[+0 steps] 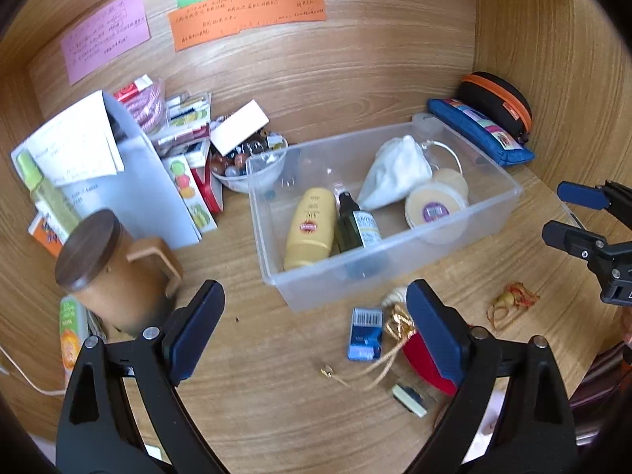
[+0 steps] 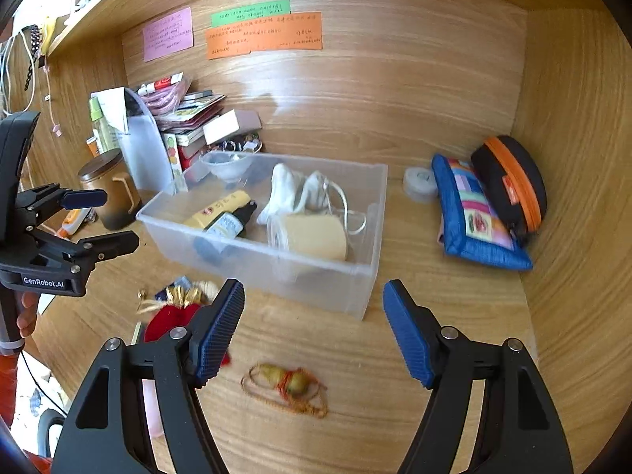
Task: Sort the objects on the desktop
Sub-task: 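Grasp the small cream box with the left gripper while the right grasps the gourd keychain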
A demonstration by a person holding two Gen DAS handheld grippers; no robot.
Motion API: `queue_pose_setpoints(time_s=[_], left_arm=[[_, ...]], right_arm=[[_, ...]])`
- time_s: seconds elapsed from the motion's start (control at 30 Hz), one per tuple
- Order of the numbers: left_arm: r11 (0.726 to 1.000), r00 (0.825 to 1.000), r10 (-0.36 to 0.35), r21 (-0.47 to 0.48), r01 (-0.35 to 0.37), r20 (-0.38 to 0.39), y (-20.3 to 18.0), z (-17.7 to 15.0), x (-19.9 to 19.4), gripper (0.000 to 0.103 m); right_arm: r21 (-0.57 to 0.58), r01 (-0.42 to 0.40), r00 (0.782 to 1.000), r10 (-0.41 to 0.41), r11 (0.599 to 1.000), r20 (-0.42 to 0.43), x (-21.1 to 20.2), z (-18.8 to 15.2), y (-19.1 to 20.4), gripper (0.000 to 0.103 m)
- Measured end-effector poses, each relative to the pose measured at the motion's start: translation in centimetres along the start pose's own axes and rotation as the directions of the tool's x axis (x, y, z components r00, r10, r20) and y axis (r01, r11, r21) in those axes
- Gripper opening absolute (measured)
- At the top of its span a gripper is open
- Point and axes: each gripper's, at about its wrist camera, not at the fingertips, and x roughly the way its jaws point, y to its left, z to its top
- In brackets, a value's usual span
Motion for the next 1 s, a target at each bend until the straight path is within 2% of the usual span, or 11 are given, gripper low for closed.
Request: queue_pose_setpoints(time_s=[0.23,0.53,0.73,1.0], left_arm=[[0.999,0.998,-0.04,-0.037,0.038,-0.051,-0.1,-3.3,0.7,0.094],[0.996,0.991,-0.088,-0.03,0.085,-0.102,-0.4,-7.4,0.9,0.094],[0.994,0.985,-0.112,-0.033,0.109,-0.134,-1.1,-8.1,1.9,0.094],[0.987,0.979,-0.158,-0.022,0.157,-0.127,-2.7,-8.2,1.8,0.094]], right_arm=[[0.025,-0.002,0.999,0.003,1.0,-0.035,0.2,-3.4,-0.3,0.07],[0.038,-0.02,0.997,0.023,0.999,-0.072,0.4,-6.4,-0.3,0.07],[0.04,-0.029,0.995,0.033,0.999,-0.092,0.8,-7.2,-0.1,0.07],[-0.009,-0.021,0.994,0.02,1.0,-0.112,1.6,-7.3,0.5,0.07]])
